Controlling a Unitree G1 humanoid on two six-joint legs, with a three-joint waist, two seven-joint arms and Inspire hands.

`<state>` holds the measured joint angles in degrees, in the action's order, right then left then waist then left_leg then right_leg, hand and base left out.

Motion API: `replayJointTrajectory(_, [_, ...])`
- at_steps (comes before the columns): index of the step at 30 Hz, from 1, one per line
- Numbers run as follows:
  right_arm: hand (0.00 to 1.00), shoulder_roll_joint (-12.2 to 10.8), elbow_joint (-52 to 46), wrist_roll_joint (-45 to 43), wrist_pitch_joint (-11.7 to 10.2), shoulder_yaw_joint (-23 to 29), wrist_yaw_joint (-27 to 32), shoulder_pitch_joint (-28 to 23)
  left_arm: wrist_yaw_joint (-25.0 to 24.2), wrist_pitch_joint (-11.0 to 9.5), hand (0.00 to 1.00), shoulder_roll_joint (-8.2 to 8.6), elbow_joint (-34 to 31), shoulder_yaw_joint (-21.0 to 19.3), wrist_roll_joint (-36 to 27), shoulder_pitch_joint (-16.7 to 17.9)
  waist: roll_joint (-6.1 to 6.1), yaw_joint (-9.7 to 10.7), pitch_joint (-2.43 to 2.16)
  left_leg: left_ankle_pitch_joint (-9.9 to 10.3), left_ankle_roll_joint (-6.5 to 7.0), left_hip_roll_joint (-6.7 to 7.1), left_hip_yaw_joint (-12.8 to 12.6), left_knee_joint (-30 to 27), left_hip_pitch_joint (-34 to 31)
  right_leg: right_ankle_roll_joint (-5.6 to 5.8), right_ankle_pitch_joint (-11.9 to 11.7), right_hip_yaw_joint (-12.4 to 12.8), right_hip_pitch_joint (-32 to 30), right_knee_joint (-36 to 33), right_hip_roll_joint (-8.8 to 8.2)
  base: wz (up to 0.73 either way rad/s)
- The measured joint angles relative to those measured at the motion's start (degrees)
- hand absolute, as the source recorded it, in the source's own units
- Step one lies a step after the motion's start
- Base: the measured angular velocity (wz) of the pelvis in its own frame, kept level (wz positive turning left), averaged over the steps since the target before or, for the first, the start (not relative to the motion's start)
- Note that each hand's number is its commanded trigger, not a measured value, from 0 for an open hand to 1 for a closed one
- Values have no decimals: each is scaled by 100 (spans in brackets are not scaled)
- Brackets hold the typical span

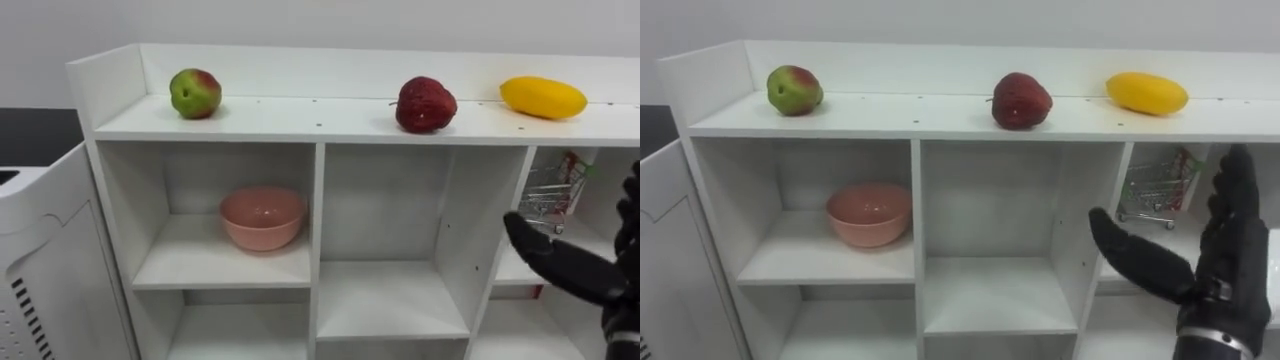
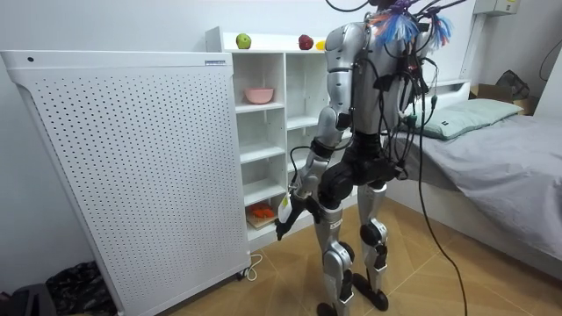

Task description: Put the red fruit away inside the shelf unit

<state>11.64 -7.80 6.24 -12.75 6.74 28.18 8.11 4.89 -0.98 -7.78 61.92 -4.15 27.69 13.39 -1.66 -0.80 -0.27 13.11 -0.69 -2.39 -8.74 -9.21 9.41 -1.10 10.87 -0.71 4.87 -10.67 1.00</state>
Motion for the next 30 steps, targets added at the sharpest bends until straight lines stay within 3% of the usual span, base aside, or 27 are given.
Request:
replayJointTrajectory(6, [0, 185, -3, -13, -25, 14, 169, 474, -3, 7, 0, -33, -5, 6, 0, -38, -74, -130, 13, 0, 0, -4, 45, -19, -37, -1, -1, -123, -11, 3, -15, 4])
replayJointTrajectory(8, [0, 209, 4, -20, -23, 9, 90, 670, -1, 19, 0, -51, -20, 2, 8, -38, -139, -148, 44, 0, -1, -4, 65, -22, -47, -2, -1, -131, -12, 8, -14, 4])
replayJointTrajectory(12, [0, 213, 20, 1, -6, 27, -64, 792, -7, 113, 0, -77, -202, -6, 72, -7, -225, -265, 20, 0, -1, 0, 140, -25, -102, -1, -15, -311, -11, 17, -40, 8])
replayJointTrajectory(16, [0, 213, 240, 160, 40, 22, -135, 1133, -7, 141, 0, -74, -268, 64, 135, 9, -208, -291, 34, 0, 0, 6, 167, -32, -123, 0, -16, -571, -14, 13, -81, 3])
replayJointTrajectory(23, [0, 260, 1004, 612, 97, -21, -209, 1856, -32, 237, 0, -74, -244, 153, 156, -19, -188, -336, 48, -1, 0, 2, 213, -61, -146, -1, -16, -726, -6, -8, -96, 3])
replayJointTrajectory(27, [0, 462, 1166, 852, 292, -144, -447, 1897, -37, 312, 0, -78, -238, 227, 120, -86, -188, -426, 49, -1, 0, 2, 252, -84, -193, -4, -18, -786, -10, -12, -109, 3])
replayJointTrajectory(30, [0, 481, 1252, 1002, 355, -178, -599, 1975, -67, 357, 0, -75, -234, 227, 120, -72, -186, -433, 50, -1, 0, 2, 278, -91, -211, -4, -18, -916, -12, -9, -121, 5])
